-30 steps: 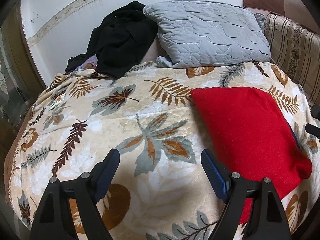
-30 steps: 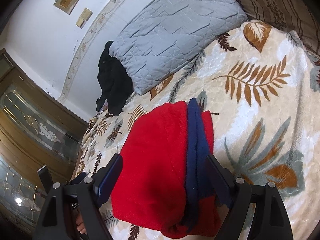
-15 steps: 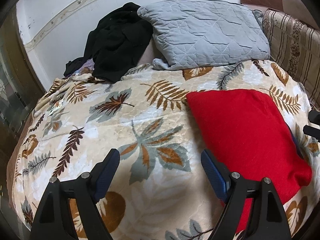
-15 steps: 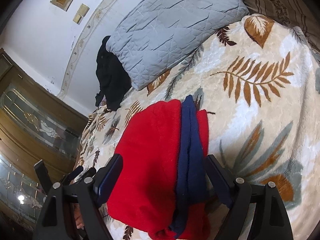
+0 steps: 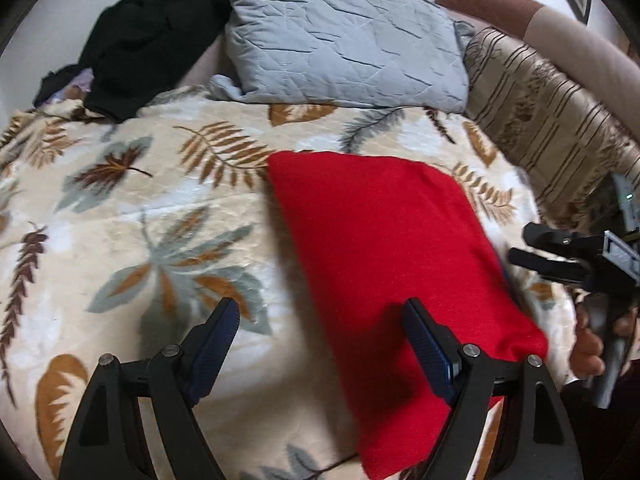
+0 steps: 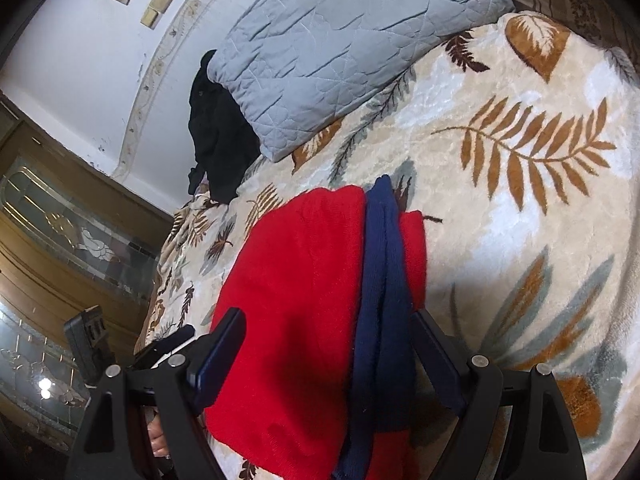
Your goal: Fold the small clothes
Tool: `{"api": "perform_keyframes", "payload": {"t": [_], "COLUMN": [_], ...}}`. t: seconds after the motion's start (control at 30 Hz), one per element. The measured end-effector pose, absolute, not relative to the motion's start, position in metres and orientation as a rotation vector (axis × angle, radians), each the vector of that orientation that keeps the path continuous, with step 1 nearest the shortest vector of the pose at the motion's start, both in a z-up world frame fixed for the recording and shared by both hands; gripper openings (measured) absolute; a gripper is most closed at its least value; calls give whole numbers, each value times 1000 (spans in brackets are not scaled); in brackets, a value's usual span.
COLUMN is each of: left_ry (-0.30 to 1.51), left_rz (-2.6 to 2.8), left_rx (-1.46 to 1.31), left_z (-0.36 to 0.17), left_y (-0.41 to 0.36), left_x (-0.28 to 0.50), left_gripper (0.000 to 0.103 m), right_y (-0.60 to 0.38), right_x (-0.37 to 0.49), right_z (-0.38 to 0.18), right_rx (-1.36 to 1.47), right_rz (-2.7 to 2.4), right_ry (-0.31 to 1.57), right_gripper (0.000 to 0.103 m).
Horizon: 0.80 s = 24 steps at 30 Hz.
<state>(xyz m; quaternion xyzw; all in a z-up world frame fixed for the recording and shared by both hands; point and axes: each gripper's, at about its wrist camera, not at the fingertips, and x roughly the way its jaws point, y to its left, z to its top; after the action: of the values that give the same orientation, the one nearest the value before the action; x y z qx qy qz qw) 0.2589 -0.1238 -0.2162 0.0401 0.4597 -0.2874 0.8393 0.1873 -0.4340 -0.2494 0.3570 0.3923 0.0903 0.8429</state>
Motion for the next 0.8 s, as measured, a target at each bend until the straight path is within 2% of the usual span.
{"api": "perform_keyframes", "payload": {"t": [0.5,0.8], "left_ry": [1139,1183], "left_rz": [-821,-909], "left_rx": [-148,-189], "left_z": [-245,-254], "left_y": [-123,-135], "left_x": [283,279], "left_gripper": [84,84], "right_y": [-450,-433], "right_x": [202,220], "right_z": [-279,-293], "right_rx": [874,882], "right_rz": [198,244], "right_ry": [910,957], "right_gripper": [87,87]}}
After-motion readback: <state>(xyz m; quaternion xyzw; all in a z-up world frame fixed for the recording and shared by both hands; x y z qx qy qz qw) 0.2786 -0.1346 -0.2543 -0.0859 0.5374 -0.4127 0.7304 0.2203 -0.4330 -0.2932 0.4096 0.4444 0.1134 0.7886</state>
